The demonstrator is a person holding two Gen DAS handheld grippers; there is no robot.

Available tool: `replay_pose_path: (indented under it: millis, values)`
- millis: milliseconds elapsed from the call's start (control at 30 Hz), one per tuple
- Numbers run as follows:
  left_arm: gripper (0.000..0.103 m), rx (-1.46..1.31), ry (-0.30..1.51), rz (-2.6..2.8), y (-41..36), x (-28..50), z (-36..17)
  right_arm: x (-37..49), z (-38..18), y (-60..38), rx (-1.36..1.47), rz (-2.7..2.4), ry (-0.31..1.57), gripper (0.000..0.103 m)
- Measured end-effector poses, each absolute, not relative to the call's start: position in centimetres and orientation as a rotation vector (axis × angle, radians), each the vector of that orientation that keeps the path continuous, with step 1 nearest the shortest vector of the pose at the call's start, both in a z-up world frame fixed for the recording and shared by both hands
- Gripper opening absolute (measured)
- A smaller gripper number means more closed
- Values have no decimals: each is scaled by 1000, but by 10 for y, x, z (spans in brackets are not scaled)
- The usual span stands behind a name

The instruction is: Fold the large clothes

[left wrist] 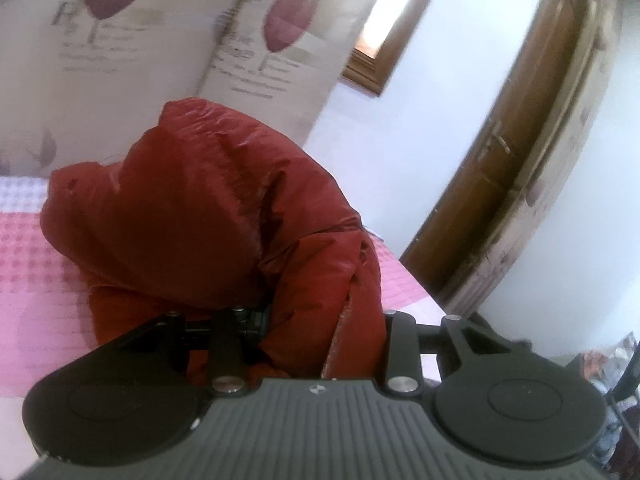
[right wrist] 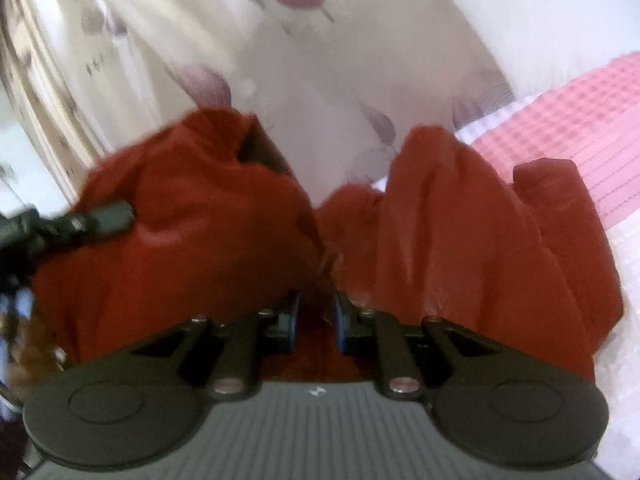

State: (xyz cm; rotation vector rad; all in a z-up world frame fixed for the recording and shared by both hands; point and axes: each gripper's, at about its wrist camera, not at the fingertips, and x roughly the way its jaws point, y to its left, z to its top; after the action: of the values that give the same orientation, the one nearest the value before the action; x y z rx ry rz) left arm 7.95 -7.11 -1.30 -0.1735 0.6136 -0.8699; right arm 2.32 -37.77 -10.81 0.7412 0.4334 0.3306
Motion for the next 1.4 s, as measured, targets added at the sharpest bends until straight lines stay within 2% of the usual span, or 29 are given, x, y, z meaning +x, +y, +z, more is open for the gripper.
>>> replay_pose_path:
  millis: [167,433,567,767,933,967,1133,1200,1267,1400]
  values:
    - [38,-126,573,-888,-103,68,-13,40,-101,-403,669,258,432,17]
    - [43,-88,554,-896,-166,57,-22,53,-165,-420,937,364,497,15]
    - [50,-73,592,-907,-204,56,-39,50,-174,-422,1023,360,490,15]
    - [54,-27,560,-924,-230,60,-64,28,-173,-449,1075,320,503,14]
    - [59,-72,601,-926,-236,64,-70,-14,-165,-487,962,258,499,15]
    - [63,-64,595,-936,-241,61,-68,-18,-169,-493,991,264,490,15]
    - [67,3,576,-945,-264,54,-82,-16,-176,-500,1065,246,531,13]
    - [67,24,554,-951,-266,53,-91,-24,-168,-510,1050,206,492,14]
    - [71,43,534,-957,-268,53,-97,-36,-146,-520,926,124,436,23]
    - [75,94,510,-951,-278,53,-105,-40,-85,-539,722,196,277,23]
